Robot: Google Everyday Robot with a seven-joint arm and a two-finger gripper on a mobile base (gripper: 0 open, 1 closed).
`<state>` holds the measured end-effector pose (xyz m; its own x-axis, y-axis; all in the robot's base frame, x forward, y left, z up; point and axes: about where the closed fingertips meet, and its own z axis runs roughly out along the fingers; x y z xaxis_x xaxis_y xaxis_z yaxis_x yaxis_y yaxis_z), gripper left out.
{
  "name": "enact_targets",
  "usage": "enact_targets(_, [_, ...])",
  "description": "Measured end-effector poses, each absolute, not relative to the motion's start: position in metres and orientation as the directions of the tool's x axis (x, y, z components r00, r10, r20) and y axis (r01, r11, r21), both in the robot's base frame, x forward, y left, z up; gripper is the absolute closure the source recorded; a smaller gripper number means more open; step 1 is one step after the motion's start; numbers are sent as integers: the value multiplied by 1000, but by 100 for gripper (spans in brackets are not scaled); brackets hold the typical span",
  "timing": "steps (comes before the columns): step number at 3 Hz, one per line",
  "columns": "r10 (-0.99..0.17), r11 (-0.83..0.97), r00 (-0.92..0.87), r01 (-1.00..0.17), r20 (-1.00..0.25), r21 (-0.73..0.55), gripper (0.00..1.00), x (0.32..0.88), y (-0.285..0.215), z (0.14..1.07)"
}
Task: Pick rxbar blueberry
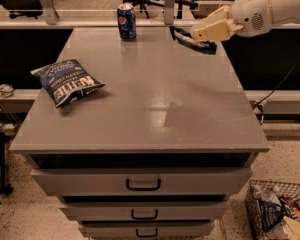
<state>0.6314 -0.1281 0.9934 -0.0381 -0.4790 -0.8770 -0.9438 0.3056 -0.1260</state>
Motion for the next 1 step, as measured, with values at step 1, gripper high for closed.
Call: enact_targets(1, [-460,299,-32,-947,-887,-121,100,630,-124,998])
